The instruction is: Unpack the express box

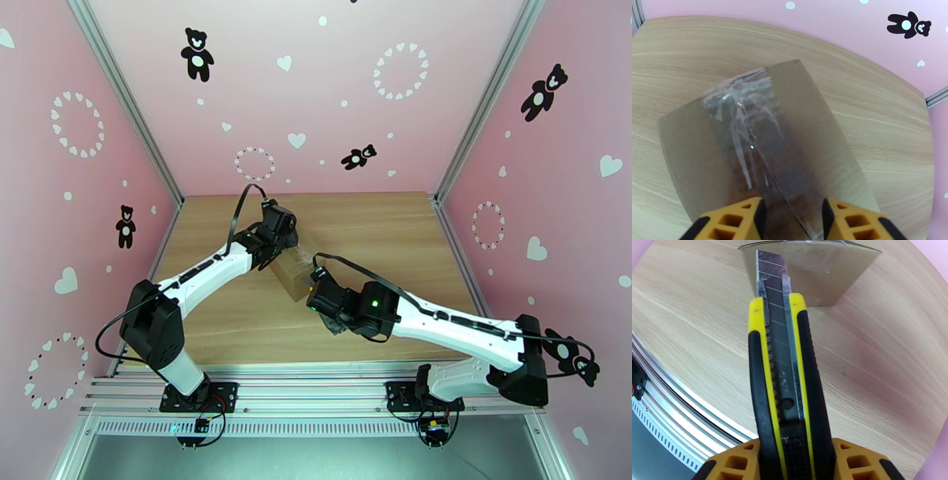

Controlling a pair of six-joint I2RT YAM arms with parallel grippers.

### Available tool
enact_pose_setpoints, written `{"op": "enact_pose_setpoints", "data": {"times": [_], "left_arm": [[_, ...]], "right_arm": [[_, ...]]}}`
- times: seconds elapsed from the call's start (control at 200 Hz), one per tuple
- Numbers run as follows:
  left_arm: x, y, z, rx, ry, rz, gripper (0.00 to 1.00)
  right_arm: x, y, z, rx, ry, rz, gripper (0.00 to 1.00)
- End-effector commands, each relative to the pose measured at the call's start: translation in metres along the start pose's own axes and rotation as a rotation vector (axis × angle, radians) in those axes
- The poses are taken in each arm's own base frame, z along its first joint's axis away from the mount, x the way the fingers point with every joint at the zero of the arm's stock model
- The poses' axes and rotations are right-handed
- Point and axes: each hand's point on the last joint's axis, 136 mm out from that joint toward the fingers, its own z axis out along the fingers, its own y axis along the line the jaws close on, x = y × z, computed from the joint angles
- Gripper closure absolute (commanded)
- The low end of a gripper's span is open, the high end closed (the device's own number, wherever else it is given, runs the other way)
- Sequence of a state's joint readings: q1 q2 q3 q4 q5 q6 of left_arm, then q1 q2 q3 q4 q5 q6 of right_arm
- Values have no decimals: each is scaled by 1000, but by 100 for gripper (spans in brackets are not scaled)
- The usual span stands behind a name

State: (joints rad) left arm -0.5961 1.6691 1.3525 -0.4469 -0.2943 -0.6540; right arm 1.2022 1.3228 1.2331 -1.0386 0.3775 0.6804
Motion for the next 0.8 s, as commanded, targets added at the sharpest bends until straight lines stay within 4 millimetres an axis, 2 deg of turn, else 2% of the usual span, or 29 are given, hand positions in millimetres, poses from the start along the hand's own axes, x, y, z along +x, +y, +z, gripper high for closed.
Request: {"op": "enact_pose_setpoints", "data": {"times": [0.0,0.095,0.235,0.421,0.566,0.666,0.796], "left_arm": [[-9,-8,-11,44,-8,3,54],[-20,-18,-27,98,-31,-5,53],[-42,-33,-63,198,-79,-16,53],[-63,-42,-117,309,-137,-17,50],[-58,-48,-148,421,-128,-12,43],[-45,-57,-160,520,-80,-29,40],[-24,-67,-165,640,-12,-73,34]], "right_arm": [[2,-12,-7,29,-22,23,100],[2,-15,-7,36,-31,31,100],[-2,-22,-7,53,-52,44,100],[-21,-36,-13,63,-121,79,100],[-42,-42,-21,47,-184,94,100],[-59,-43,-26,42,-224,95,100],[-87,-37,-32,19,-293,83,100]]}}
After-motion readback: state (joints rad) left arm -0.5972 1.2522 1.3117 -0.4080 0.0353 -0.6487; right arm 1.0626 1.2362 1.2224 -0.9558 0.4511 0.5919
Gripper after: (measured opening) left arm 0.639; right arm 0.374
